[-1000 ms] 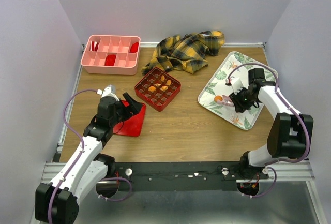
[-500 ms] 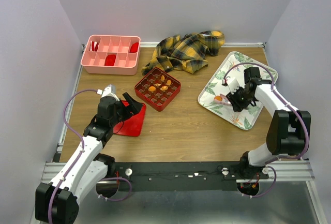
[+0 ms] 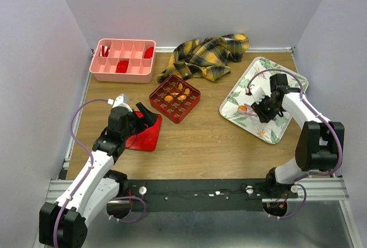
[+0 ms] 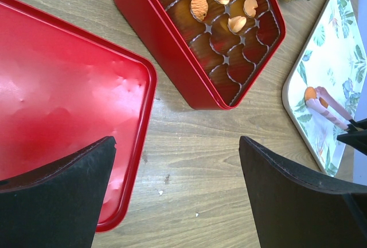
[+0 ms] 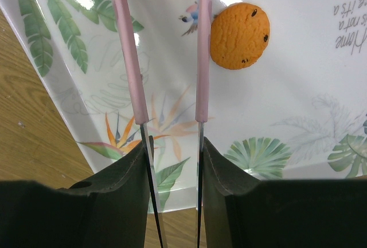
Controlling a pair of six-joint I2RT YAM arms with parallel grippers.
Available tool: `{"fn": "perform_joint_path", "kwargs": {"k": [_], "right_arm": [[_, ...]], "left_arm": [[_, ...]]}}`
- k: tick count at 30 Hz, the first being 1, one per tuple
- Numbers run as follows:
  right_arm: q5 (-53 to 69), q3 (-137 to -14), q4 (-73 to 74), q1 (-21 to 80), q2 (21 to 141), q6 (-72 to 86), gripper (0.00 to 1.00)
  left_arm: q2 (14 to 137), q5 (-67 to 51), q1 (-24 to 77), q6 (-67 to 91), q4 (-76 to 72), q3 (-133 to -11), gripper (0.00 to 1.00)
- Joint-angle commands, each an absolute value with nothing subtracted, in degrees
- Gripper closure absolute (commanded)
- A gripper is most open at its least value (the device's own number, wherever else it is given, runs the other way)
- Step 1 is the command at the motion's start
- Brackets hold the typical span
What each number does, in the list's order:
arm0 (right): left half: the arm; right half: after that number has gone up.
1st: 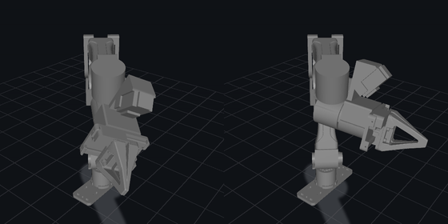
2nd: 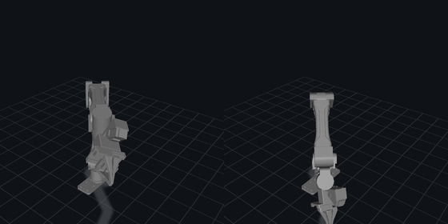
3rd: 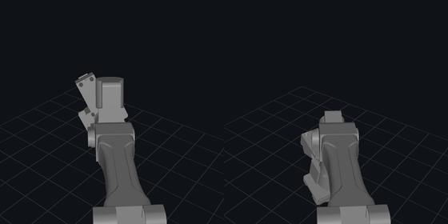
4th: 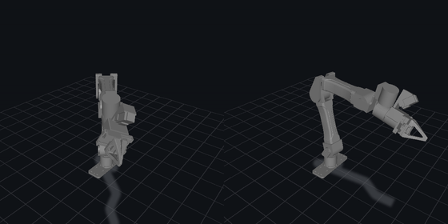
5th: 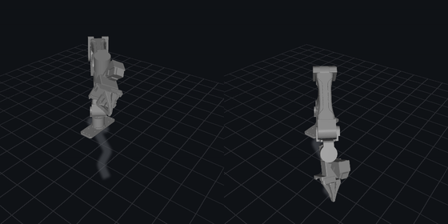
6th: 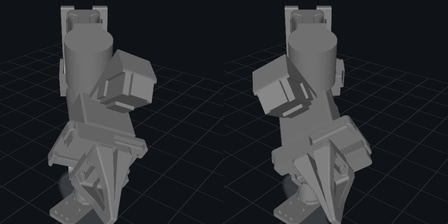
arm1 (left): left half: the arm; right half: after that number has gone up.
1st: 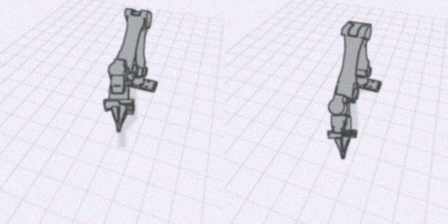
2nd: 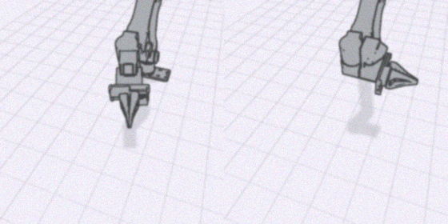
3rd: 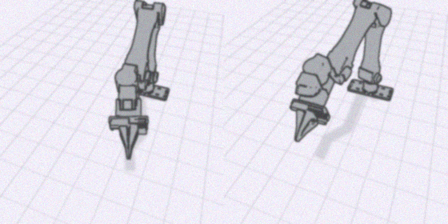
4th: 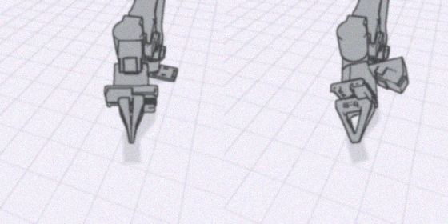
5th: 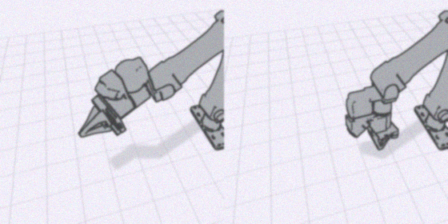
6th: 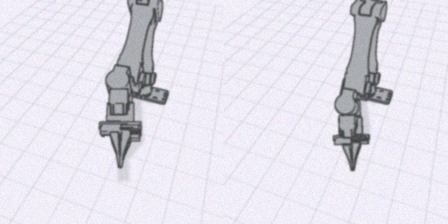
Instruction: Pack the cookies
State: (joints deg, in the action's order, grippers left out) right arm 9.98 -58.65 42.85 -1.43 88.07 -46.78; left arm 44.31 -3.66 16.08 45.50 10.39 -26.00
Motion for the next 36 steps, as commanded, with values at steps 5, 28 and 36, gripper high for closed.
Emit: {"fn": "perform_joint_path", "kwargs": {"k": [5,28,36], "right_arm": [[10.81,-60.38,42.01,-0.88,85.87,-47.20,0.68],[16.26,-68.37,45.00,10.00,85.08,-44.39,0.73],[18.19,-77.51,44.91,21.08,91.22,-41.58,0.72]], "left_arm": [[44.03,-4.31,15.56,45.09,9.84,-26.28,0.01],[44.03,-4.31,15.56,44.91,10.46,-27.07,0.01],[43.59,-3.96,15.56,44.82,11.77,-27.95,0.01]]}}
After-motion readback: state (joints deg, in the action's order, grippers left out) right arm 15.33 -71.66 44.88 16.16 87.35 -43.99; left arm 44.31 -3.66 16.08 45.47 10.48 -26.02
